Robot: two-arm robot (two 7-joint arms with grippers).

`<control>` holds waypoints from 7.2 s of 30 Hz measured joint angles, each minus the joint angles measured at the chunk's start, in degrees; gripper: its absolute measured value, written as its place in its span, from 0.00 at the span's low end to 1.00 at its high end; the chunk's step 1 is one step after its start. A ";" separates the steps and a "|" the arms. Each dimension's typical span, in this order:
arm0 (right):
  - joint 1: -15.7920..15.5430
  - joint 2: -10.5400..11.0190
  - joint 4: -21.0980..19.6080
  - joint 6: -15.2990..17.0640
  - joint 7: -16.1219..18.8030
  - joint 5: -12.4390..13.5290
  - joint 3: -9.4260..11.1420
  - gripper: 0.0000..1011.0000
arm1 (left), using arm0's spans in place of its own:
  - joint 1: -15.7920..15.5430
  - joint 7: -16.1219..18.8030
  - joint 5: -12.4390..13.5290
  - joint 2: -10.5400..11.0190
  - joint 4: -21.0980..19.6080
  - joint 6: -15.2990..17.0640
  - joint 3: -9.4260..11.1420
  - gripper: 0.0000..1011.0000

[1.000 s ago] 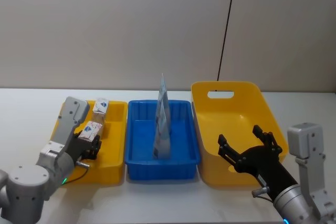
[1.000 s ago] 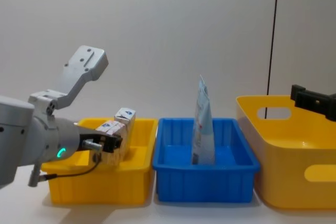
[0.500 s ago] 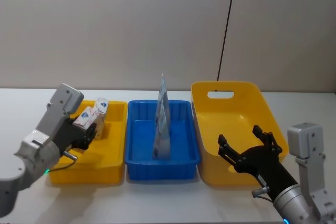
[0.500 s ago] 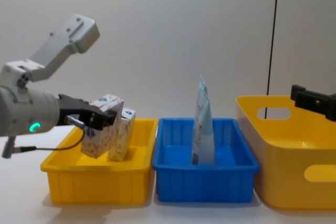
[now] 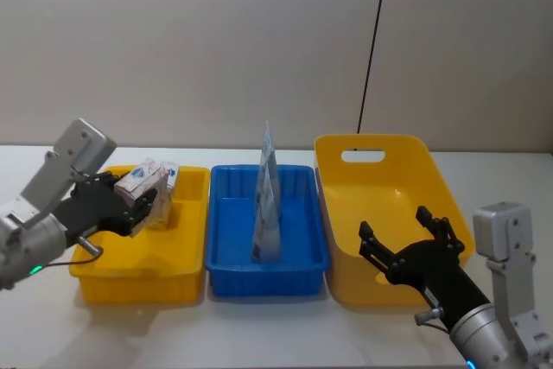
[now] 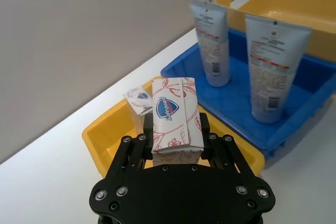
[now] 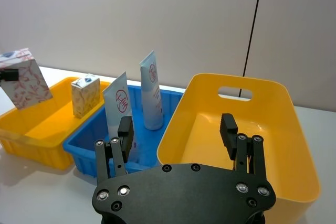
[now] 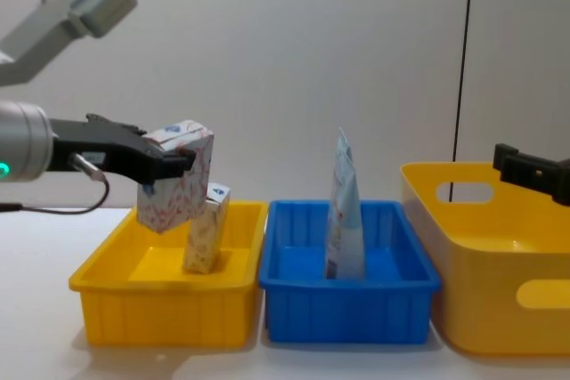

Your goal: Bimanual collaborative sorting of washing and personal care products

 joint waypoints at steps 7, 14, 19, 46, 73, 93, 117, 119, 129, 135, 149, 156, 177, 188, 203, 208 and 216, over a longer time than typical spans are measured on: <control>0.00 0.00 0.00 0.00 0.00 0.00 0.00 0.99 | -0.65 -7.31 -2.59 3.65 -1.59 -2.30 -0.22 0.41; 0.00 0.00 0.00 0.00 0.00 0.00 0.00 0.99 | -1.55 -13.81 -5.22 6.41 -2.58 -4.29 -0.20 0.41; 0.00 0.00 0.00 0.00 0.00 0.00 0.00 0.99 | -2.28 -17.86 -6.94 7.54 -2.85 -5.47 0.08 0.41; 0.00 0.00 0.00 0.00 0.00 0.00 0.00 0.99 | -7.53 -35.81 -12.77 8.70 -1.37 -7.90 6.24 0.41; 0.00 0.00 0.00 0.00 0.00 0.00 0.00 0.99 | -9.42 -40.26 -13.81 8.77 2.24 -10.91 9.36 0.41; 0.00 0.00 0.00 0.00 0.00 0.00 0.00 0.99 | -10.73 -42.93 -14.68 8.99 3.99 -14.37 10.61 0.41; 3.00 -1.23 4.01 -2.03 0.77 -0.47 0.96 0.99 | -11.17 -43.65 -14.87 8.96 4.50 -15.52 11.06 0.41; 3.66 -1.03 4.73 -2.55 2.23 0.14 1.04 0.99 | -11.18 -43.66 -14.87 8.96 4.51 -15.55 11.07 0.41; 6.86 0.42 8.15 -4.43 9.86 3.20 1.15 0.99 | -11.24 -43.73 -14.87 8.96 4.57 -15.63 11.13 0.41; 8.84 1.63 10.20 -5.12 15.07 5.36 0.66 0.99 | -11.24 -43.74 -14.87 8.96 4.58 -15.65 11.14 0.41; 13.84 4.65 15.54 -6.62 27.63 9.62 -1.71 0.99 | -11.24 -43.74 -14.86 8.96 4.57 -15.70 11.14 0.41; 16.91 6.01 18.92 -7.94 35.01 11.27 -3.58 0.99 | -11.24 -43.74 -14.87 8.96 4.57 -15.70 11.14 0.41; 27.75 6.81 32.21 -13.89 55.82 13.46 -10.27 0.99 | -11.24 -43.74 -14.86 8.96 4.57 -15.70 11.13 0.41; 35.94 4.13 44.14 -19.47 67.00 12.64 -14.89 0.99 | -11.24 -43.74 -14.86 8.96 4.57 -15.70 11.13 0.41; 41.89 0.34 53.95 -24.38 71.40 11.14 -18.13 0.99 | -11.24 -43.74 -14.86 8.96 4.57 -15.69 11.13 0.41; 42.84 -0.61 55.41 -24.99 71.13 11.00 -18.55 0.99 | -11.24 -43.74 -14.86 8.96 4.57 -15.70 11.13 0.41; 43.35 -1.50 56.17 -25.25 69.87 10.77 -19.11 0.99 | -11.24 -43.74 -14.86 8.96 4.57 -15.70 11.13 0.41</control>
